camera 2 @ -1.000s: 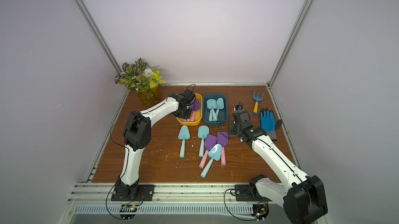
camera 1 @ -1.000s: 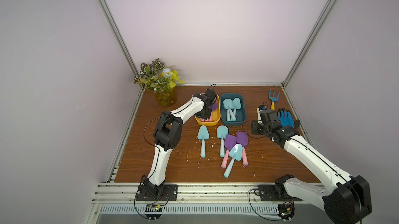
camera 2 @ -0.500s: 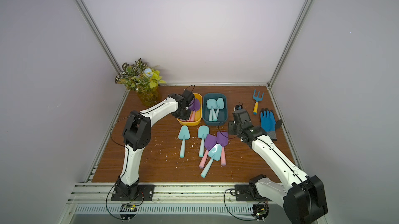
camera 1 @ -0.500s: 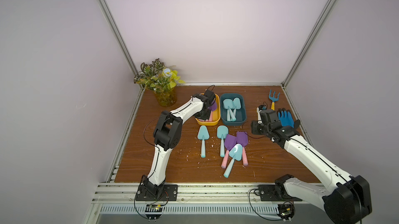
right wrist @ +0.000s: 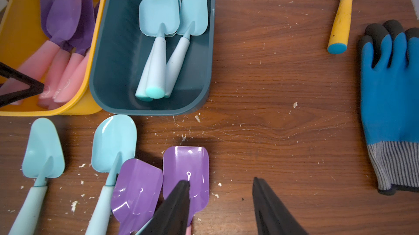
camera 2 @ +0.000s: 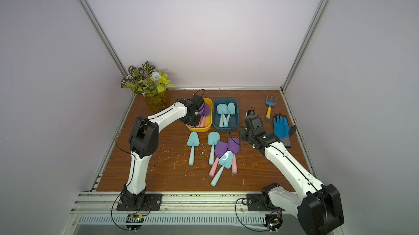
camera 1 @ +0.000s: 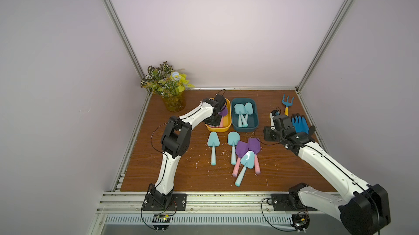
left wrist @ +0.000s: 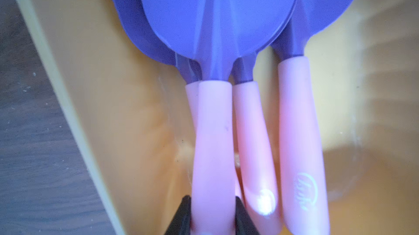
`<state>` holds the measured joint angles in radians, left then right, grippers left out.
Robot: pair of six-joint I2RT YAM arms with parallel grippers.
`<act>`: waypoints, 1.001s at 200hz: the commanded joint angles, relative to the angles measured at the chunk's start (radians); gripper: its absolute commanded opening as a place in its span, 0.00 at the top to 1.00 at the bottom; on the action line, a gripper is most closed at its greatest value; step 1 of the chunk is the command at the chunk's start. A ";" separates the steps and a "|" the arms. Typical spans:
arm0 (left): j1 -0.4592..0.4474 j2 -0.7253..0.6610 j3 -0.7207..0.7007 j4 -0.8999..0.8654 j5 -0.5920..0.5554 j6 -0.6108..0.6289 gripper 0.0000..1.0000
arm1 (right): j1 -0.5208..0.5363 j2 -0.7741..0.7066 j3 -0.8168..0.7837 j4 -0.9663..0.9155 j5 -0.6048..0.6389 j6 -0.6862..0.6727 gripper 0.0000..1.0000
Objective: Sort the small shovels by color and place them into the storage box
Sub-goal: Place the shovel in the storage box.
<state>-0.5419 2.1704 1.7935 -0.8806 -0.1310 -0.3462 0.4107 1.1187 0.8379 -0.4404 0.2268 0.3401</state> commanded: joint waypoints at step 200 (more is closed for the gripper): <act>0.014 0.006 -0.004 -0.011 0.026 0.017 0.65 | -0.004 0.004 -0.019 0.028 -0.006 0.004 0.49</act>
<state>-0.5415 2.1704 1.7885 -0.8799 -0.1097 -0.3389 0.4107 1.1210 0.8200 -0.4358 0.2268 0.3405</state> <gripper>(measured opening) 0.337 0.513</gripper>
